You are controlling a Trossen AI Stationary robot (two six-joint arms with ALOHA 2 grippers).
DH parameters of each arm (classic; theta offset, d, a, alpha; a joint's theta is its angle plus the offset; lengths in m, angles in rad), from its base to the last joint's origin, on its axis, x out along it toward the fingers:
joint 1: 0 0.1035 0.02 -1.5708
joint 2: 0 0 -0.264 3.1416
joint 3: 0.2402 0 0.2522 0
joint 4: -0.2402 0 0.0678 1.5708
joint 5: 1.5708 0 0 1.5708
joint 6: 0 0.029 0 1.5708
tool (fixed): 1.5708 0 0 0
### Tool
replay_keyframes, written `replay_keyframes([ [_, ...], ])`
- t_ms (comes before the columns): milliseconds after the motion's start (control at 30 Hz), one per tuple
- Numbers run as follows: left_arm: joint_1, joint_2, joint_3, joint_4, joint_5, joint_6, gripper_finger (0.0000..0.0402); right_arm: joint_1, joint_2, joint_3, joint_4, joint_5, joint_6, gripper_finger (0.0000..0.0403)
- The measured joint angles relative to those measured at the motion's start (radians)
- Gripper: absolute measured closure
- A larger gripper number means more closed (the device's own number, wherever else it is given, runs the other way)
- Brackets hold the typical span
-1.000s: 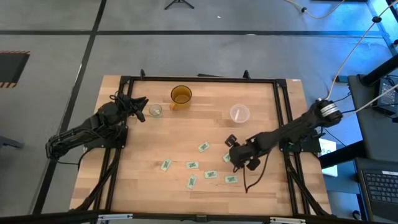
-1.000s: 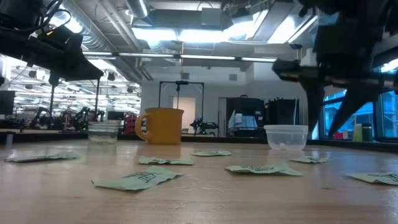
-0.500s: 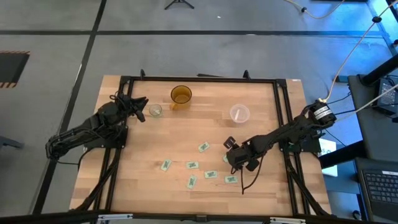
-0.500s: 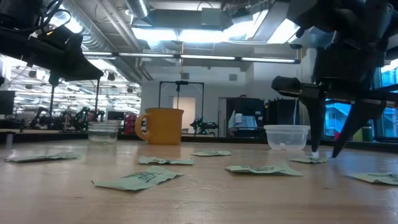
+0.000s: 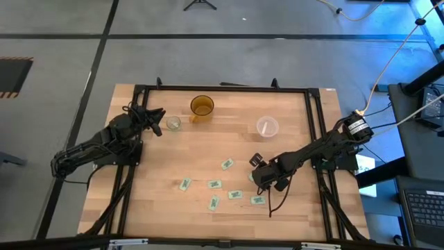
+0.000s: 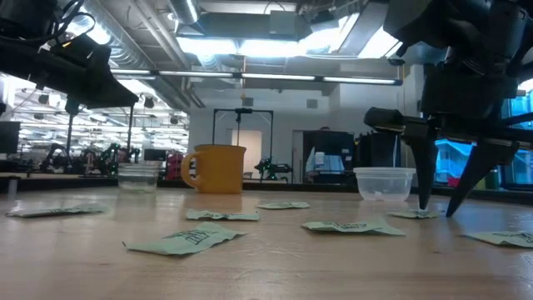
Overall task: Pick and place Stevia / Truvia into bins
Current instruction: Put the stevia packet into the transparent container
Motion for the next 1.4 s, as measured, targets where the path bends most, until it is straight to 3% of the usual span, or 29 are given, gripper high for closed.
replay_keyframes([
  [200,0.0,0.0,0.0,0.0,0.0,0.0,0.0315,0.0,0.001,-0.002,0.001,-0.004,0.003,0.03],
  [833,0.0,0.0,0.0,0.0,0.0,0.0,0.0315,0.0,0.003,-0.003,0.001,-0.011,0.004,0.0397],
  [1267,0.0,0.0,0.0,0.0,0.0,0.0,0.0315,-0.003,-0.073,0.009,-0.01,0.026,0.118,0.0401],
  [1400,0.0,0.0,0.0,0.0,0.001,0.0,0.0315,-0.001,-0.162,0.047,-0.045,0.128,0.12,0.0402],
])
